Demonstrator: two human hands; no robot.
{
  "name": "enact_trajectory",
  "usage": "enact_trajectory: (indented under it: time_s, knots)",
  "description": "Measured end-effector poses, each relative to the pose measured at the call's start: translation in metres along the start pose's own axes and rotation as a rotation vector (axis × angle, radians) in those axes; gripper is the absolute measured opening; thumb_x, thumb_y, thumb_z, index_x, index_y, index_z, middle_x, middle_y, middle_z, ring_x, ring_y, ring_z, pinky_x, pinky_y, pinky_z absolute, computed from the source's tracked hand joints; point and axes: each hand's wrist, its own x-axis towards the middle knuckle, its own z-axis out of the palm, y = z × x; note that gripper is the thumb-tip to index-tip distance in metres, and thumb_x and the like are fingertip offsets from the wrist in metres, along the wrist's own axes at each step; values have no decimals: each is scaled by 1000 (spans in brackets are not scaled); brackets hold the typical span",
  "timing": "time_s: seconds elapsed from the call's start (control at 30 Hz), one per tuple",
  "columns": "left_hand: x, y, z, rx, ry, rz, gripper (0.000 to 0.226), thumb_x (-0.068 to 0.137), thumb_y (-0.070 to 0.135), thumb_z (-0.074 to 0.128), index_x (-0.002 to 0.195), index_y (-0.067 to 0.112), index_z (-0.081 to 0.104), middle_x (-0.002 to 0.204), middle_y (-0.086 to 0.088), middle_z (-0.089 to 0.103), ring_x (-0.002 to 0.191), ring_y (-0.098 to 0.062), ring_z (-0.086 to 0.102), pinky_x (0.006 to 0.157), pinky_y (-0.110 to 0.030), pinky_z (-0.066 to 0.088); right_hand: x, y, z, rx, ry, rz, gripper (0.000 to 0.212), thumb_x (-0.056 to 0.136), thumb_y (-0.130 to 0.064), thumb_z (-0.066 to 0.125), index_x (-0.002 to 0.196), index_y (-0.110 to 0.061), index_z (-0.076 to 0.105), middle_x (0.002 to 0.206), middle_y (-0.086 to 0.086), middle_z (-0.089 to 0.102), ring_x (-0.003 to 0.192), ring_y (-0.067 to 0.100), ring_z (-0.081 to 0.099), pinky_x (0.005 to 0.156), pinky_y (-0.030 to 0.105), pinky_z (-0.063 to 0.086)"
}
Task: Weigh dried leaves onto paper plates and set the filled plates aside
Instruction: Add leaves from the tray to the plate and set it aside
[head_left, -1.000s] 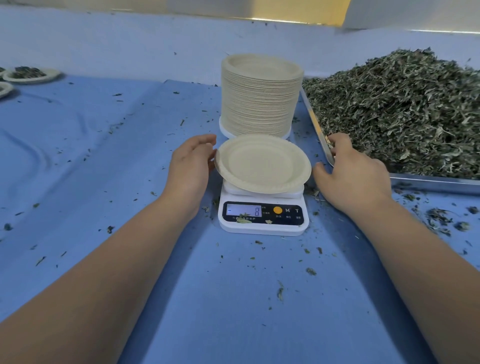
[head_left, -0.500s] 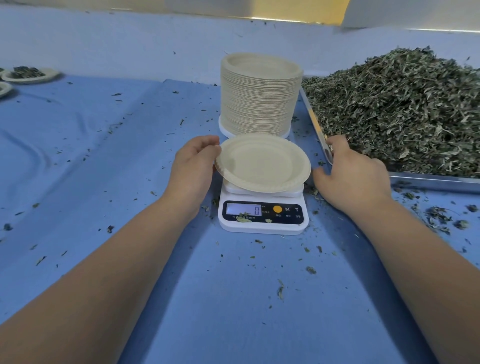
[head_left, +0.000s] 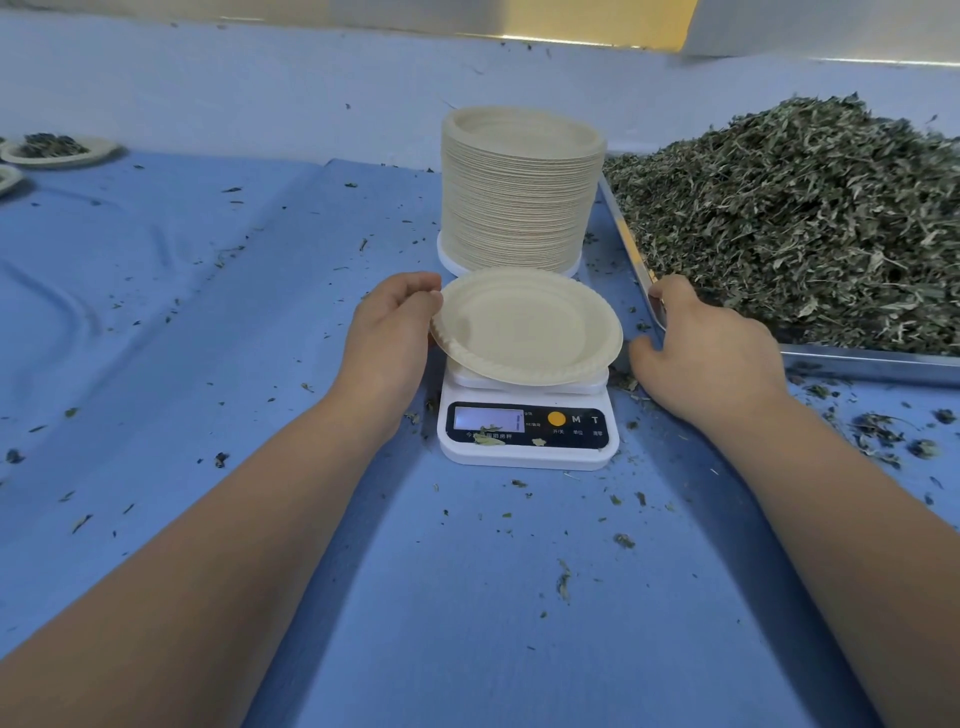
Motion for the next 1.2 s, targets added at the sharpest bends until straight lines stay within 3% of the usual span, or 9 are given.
enact_trajectory:
  time_s: [0.2, 0.33, 0.5, 0.57, 0.67, 0.77, 0.87, 1.0, 1.2]
  knots:
    - [-2, 3, 0, 20, -2, -4, 26, 95, 17, 55, 113, 20, 73, 115, -2, 72, 97, -10, 67, 94, -43, 59, 0, -1, 0, 0, -3, 7, 36, 87, -31, 59, 115, -14, 46, 53, -3, 46, 44, 17, 40, 55, 32, 25]
    - [-5, 4, -1, 87, -15, 17, 28, 94, 23, 58, 119, 25, 70, 116, 8, 71, 106, -7, 67, 97, -35, 56, -1, -1, 0, 8, -6, 8, 36, 87, -31, 59, 116, -14, 46, 53, -3, 46, 44, 17, 40, 58, 34, 28]
    - [-8, 4, 0, 136, -93, 49, 24, 95, 18, 65, 115, 32, 65, 104, 18, 75, 92, 6, 69, 73, -11, 49, -2, -3, -2, 15, -23, 10, 40, 87, -32, 58, 120, -14, 46, 60, -2, 50, 52, 24, 46, 63, 36, 34]
    - [-10, 5, 0, 166, -129, 52, 30, 90, 16, 69, 107, 39, 61, 102, 21, 74, 94, 3, 70, 73, -13, 51, -2, -4, -5, 87, -6, 16, 47, 86, -31, 59, 128, -15, 46, 70, -5, 50, 67, 27, 48, 65, 36, 36]
    - [-13, 6, 2, 203, -159, 39, 37, 74, 27, 66, 105, 46, 58, 117, 17, 69, 107, -3, 66, 86, -24, 53, -3, -7, -15, 283, 63, -7, 58, 79, -21, 59, 136, -20, 46, 81, -4, 52, 86, 27, 50, 69, 35, 37]
    - [-16, 8, 2, 203, -197, 38, 43, 70, 29, 62, 109, 46, 56, 119, 18, 66, 106, 0, 65, 83, -21, 49, -6, -8, -25, 544, 38, -48, 67, 75, -20, 52, 140, -34, 44, 123, 2, 61, 101, 26, 56, 82, 33, 46]
    - [-15, 8, 2, 198, -213, 41, 48, 69, 27, 61, 113, 44, 56, 116, 20, 66, 99, 5, 65, 80, -18, 48, -13, -12, -31, 760, -37, -139, 77, 73, -18, 47, 145, -43, 37, 147, -16, 48, 126, -5, 47, 94, 8, 36]
    - [-15, 7, 1, 171, -207, 41, 44, 70, 27, 61, 110, 45, 56, 114, 23, 66, 98, 8, 65, 79, -16, 47, -16, -19, -37, 831, -145, -274, 85, 74, -21, 49, 152, -44, 23, 158, -22, 32, 146, -3, 27, 114, 34, 31]
    - [-12, 6, 1, 136, -181, 60, 32, 89, 24, 60, 118, 37, 59, 111, 25, 64, 85, 20, 60, 63, 1, 42, -20, -28, -35, 630, -306, -467, 112, 69, -16, 57, 157, -44, -6, 168, -14, -11, 153, 6, -11, 125, 53, 5]
